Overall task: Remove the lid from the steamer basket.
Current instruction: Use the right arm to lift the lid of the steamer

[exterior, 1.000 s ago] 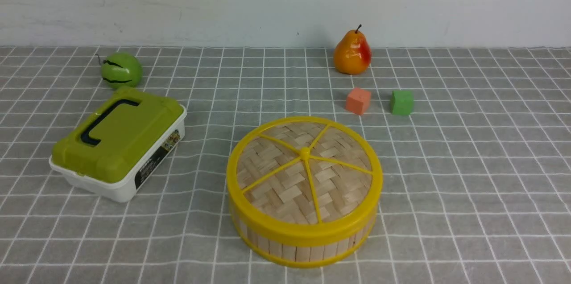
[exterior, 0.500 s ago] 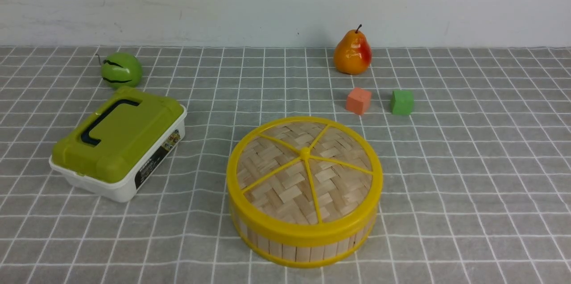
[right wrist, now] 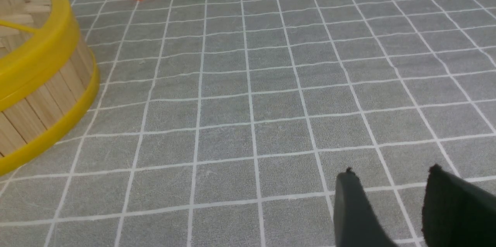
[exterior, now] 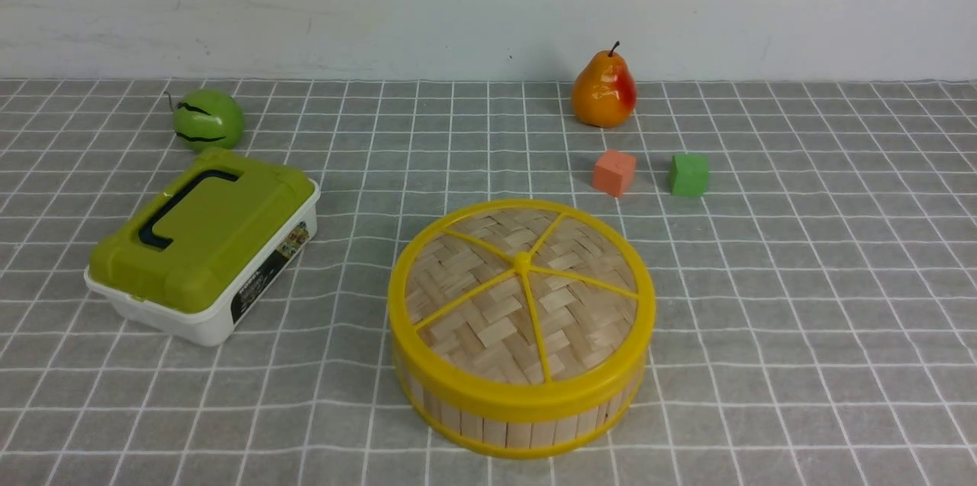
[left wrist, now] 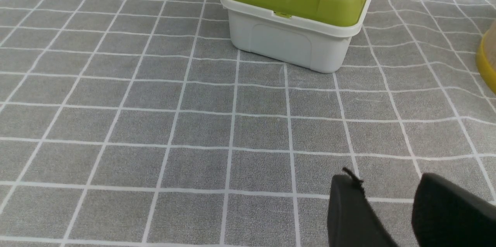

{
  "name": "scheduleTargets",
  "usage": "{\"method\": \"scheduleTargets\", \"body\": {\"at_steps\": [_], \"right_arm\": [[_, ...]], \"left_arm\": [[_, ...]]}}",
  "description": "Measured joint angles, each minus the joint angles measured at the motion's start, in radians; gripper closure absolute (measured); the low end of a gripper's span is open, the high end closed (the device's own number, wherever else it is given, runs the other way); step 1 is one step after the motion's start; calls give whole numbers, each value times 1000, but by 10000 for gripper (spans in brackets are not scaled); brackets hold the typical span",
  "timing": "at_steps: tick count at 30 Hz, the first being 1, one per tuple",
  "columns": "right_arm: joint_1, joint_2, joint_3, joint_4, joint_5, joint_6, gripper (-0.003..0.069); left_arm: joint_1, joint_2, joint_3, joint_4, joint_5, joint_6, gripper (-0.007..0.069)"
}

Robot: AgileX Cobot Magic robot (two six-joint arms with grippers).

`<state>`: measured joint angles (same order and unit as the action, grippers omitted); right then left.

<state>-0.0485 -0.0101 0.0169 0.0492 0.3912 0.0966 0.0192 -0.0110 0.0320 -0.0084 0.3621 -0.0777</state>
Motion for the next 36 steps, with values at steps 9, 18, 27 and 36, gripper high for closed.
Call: {"method": "scheduleTargets", "body": {"at_steps": [9,18,27,36], "right_arm": [[0,0,0,0,0,0,418],[0,0,0,0,0,0,418],[0,0,0,0,0,0,418],[0,0,0,21,-3,0,418]], "left_arm": [[0,0,0,0,0,0,386],[0,0,0,0,0,0,386],[0,0,0,0,0,0,386],[0,0,0,0,0,0,386]]}}
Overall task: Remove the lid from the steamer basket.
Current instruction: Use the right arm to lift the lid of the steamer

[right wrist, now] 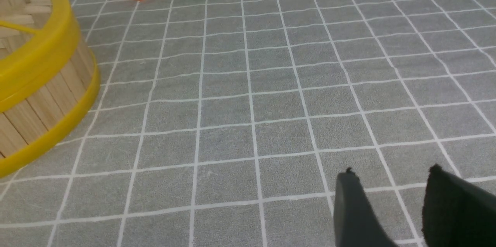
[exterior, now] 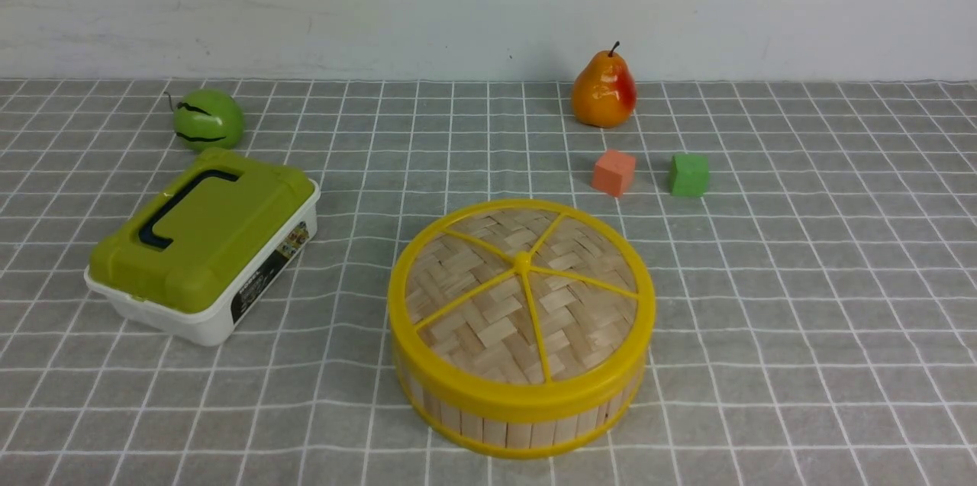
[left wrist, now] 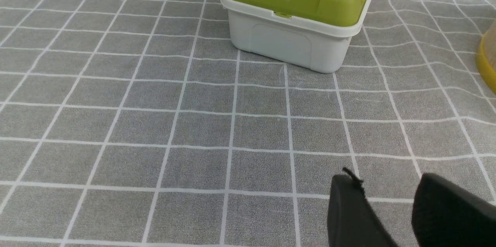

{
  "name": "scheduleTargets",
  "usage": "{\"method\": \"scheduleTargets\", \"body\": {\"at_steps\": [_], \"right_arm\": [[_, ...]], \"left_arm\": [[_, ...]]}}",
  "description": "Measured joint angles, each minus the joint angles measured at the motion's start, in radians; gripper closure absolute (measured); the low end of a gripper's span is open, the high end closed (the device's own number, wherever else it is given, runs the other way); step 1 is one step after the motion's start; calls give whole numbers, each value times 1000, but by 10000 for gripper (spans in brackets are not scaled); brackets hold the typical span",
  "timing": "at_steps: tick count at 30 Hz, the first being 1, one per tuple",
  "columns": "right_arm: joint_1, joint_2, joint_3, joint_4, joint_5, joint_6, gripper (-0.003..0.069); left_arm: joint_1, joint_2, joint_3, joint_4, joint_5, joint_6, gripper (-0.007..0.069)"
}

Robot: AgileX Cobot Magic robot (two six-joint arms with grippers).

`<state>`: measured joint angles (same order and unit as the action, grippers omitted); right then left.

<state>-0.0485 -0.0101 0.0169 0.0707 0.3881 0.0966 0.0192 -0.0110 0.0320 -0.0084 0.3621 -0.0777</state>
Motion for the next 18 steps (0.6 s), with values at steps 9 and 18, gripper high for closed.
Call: {"method": "scheduleTargets", "body": {"at_steps": [9,18], "right_arm": [[0,0,9,617,8,285,418],[0,0,9,789,6,292,418]], "left_arm": [[0,0,0,0,0,0,386],[0,0,0,0,0,0,386]]}}
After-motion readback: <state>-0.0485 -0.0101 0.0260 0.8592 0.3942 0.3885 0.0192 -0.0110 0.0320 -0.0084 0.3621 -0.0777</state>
